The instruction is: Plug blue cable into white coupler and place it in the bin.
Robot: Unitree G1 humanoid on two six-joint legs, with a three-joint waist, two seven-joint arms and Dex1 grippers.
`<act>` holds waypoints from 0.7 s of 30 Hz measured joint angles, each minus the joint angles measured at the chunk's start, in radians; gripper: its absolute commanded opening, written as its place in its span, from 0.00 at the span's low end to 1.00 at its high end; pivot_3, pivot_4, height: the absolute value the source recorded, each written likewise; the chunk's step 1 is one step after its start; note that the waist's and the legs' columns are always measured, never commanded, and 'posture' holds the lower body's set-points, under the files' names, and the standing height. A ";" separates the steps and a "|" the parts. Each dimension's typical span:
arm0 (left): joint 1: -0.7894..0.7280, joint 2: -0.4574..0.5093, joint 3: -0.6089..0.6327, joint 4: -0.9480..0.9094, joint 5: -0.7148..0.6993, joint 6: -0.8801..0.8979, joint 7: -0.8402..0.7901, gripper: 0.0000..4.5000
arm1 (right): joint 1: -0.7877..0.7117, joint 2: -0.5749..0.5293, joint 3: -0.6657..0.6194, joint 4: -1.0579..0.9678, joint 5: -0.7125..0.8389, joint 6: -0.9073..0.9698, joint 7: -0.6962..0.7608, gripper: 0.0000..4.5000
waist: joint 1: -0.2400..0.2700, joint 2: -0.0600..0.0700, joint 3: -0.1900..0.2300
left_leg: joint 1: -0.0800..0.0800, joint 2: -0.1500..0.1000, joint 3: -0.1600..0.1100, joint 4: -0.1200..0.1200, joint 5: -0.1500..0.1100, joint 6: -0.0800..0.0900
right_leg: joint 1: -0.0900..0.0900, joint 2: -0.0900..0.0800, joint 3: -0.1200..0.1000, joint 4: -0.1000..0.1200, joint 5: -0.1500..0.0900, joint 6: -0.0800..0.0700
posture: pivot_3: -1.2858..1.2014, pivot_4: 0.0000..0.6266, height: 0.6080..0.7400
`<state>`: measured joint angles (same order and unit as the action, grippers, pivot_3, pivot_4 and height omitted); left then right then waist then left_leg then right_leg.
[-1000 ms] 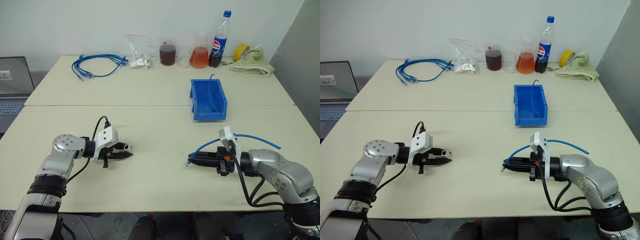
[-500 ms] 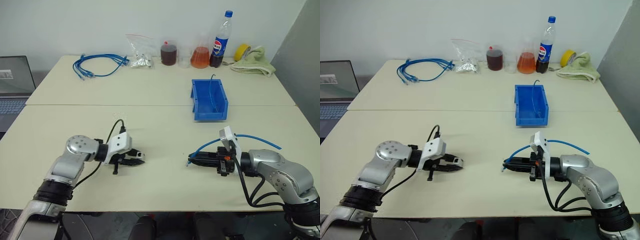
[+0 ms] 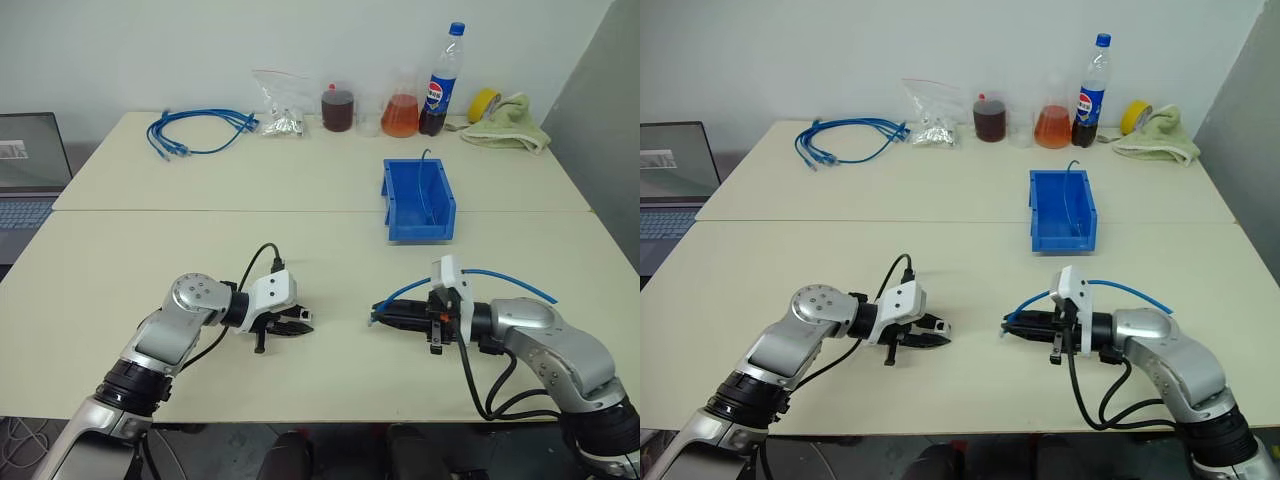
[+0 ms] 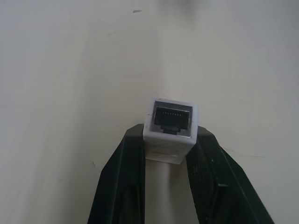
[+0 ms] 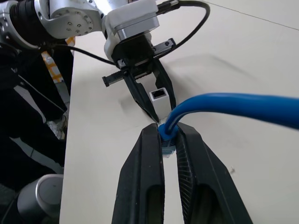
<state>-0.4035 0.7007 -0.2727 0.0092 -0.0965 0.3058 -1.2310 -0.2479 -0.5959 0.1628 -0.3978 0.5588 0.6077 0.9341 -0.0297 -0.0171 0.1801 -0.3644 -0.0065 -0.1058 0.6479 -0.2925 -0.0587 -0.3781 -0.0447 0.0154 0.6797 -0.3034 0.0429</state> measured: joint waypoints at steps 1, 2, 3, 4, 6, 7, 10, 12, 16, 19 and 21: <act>0.001 0.000 -0.001 -0.006 0.003 0.008 0.003 0.20 | -0.006 0.010 0.013 0.001 -0.013 -0.013 0.000 0.02 | 0.000 0.000 0.000 | 0.000 0.000 0.000 0.000 0.000 0.000 | 0.001 0.000 0.000 0.000 0.000 0.000 | 0.52 0.24 1.00; 0.001 0.000 -0.002 -0.011 0.003 0.015 0.007 0.20 | -0.012 0.016 0.025 0.002 -0.025 -0.022 0.002 0.02 | 0.000 0.000 0.000 | 0.000 0.000 0.000 0.001 0.000 0.000 | 0.001 0.000 0.000 0.000 0.000 0.000 | 0.52 0.24 1.00; 0.003 0.001 -0.003 -0.016 0.003 0.021 0.011 0.20 | -0.022 0.023 0.036 0.010 -0.036 -0.036 0.003 0.02 | 0.000 0.000 0.000 | 0.001 0.000 0.000 0.001 0.000 0.000 | 0.001 0.000 0.000 0.000 0.000 0.000 | 0.52 0.24 1.00; 0.004 0.001 -0.004 -0.021 0.003 0.030 0.015 0.20 | -0.038 0.034 0.051 0.020 -0.054 -0.052 0.003 0.02 | 0.000 0.000 0.000 | 0.001 0.000 0.000 0.001 0.000 0.000 | 0.001 0.000 0.000 0.000 0.000 0.000 | 0.52 0.24 1.00; 0.006 0.003 -0.007 -0.029 0.005 0.040 0.018 0.20 | -0.068 0.062 0.071 0.044 -0.076 -0.075 0.003 0.02 | -0.001 0.000 0.000 | 0.001 0.000 0.000 0.001 0.000 0.000 | 0.002 0.000 0.000 0.000 0.000 0.000 | 0.52 0.24 1.00; 0.007 0.003 -0.008 -0.031 0.005 0.043 0.018 0.20 | -0.084 0.075 0.084 0.057 -0.088 -0.084 0.003 0.02 | -0.001 0.001 0.000 | 0.002 0.000 0.000 0.001 0.000 0.000 | 0.002 0.000 0.000 0.000 0.000 0.000 | 0.52 0.24 1.00; 0.006 0.004 -0.013 -0.040 0.005 0.059 0.020 0.20 | -0.146 0.136 0.149 0.118 -0.147 -0.124 0.004 0.02 | -0.001 0.001 -0.001 | 0.002 0.000 -0.001 0.001 0.000 0.000 | 0.002 0.000 0.000 0.000 0.000 0.000 | 0.52 0.24 1.00; 0.006 0.004 -0.015 -0.042 0.005 0.061 0.020 0.20 | -0.176 0.171 0.189 0.150 -0.184 -0.146 0.001 0.02 | 0.000 0.001 -0.001 | 0.002 0.000 -0.001 0.001 0.000 0.000 | 0.002 0.000 -0.001 0.000 0.000 0.000 | 0.52 0.24 1.00; 0.002 0.006 -0.018 -0.047 0.004 0.074 0.019 0.19 | -0.233 0.227 0.260 0.248 -0.283 -0.209 -0.020 0.02 | 0.000 0.001 -0.001 | 0.002 0.000 -0.001 0.001 0.000 0.000 | 0.002 0.000 0.000 0.000 0.000 0.000 | 0.52 0.24 1.00; 0.001 0.007 -0.020 -0.050 0.004 0.080 0.019 0.19 | -0.254 0.247 0.278 0.290 -0.336 -0.238 -0.032 0.02 | -0.001 0.001 -0.001 | 0.002 0.000 -0.001 0.001 0.000 0.000 | 0.002 0.000 0.000 0.000 0.000 0.000 | 0.52 0.24 1.00; 0.001 0.009 -0.022 -0.051 0.005 0.080 0.018 0.19 | -0.254 0.268 0.290 0.314 -0.365 -0.255 -0.047 0.02 | -0.001 0.001 -0.001 | 0.002 0.000 -0.001 0.001 0.000 0.000 | 0.002 0.000 0.000 0.000 0.000 0.000 | 0.52 0.24 1.00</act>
<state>-0.4024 0.7098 -0.2943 -0.0423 -0.0920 0.3858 -1.2130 -0.5023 -0.3281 0.4527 -0.0843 0.1942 0.3530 0.8871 -0.0303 -0.0158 0.1786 -0.3628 -0.0067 -0.1069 0.6487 -0.2924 -0.0589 -0.3766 -0.0448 0.0149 0.6801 -0.3033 0.0428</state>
